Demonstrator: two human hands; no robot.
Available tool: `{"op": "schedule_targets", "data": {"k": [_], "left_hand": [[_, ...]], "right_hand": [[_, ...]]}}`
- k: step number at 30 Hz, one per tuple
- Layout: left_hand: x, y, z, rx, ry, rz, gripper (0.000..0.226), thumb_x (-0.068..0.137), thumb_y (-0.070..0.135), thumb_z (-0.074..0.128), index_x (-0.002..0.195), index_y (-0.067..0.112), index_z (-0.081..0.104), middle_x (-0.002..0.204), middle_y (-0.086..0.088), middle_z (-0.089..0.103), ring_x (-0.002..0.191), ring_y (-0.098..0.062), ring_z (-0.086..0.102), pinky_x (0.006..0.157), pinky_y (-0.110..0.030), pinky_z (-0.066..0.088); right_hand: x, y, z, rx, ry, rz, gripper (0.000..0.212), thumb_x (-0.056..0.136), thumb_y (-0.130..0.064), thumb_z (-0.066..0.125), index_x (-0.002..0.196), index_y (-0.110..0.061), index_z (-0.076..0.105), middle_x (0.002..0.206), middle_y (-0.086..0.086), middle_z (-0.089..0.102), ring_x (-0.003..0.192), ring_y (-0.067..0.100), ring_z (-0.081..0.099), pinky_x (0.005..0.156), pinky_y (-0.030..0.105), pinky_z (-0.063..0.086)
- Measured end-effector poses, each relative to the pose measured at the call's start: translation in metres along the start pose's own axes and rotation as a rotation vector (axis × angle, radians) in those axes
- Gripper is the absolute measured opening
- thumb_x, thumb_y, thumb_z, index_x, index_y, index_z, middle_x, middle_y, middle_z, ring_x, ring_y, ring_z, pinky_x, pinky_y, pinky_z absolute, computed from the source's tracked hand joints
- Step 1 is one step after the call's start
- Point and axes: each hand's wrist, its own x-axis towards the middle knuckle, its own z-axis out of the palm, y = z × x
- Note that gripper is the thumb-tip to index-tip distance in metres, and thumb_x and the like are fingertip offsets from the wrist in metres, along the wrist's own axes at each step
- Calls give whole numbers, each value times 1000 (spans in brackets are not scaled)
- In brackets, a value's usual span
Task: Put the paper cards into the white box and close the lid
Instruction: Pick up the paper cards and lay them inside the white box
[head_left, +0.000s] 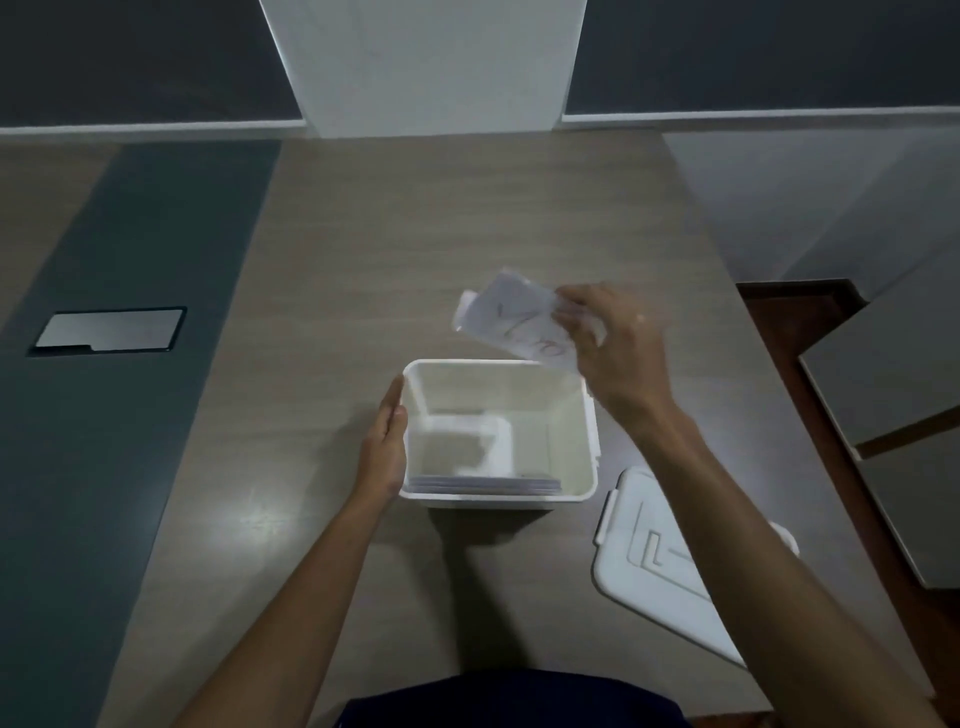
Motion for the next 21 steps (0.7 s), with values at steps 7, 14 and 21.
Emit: {"op": "schedule_targets", "data": {"k": [7, 14, 21], "left_hand": [[1, -5, -3, -24, -25, 6, 44, 102, 20, 35, 144, 30, 40, 145, 18, 40, 134, -2, 36, 113, -24, 26], [0, -1, -2, -51, -10, 15, 44, 101, 17, 36, 144, 27, 41, 147, 16, 40, 134, 2, 33, 108, -16, 23], [2, -5, -4, 55, -1, 27, 43, 101, 24, 34, 142, 36, 41, 142, 20, 42, 131, 2, 35, 105, -18, 24]], "right_hand": [[-50, -9, 59, -1, -550, 65, 19, 90, -15, 65, 106, -14, 73, 101, 7, 73, 90, 30, 68, 78, 43, 55], [-85, -10, 79, 2, -963, 94, 28, 96, -37, 53, 103, -20, 73, 105, 2, 74, 93, 23, 65, 83, 38, 51], [-93, -7, 84, 18, -1053, 130, 51, 100, -50, 35, 96, -15, 72, 97, 6, 74, 85, 25, 61, 81, 39, 48]]}}
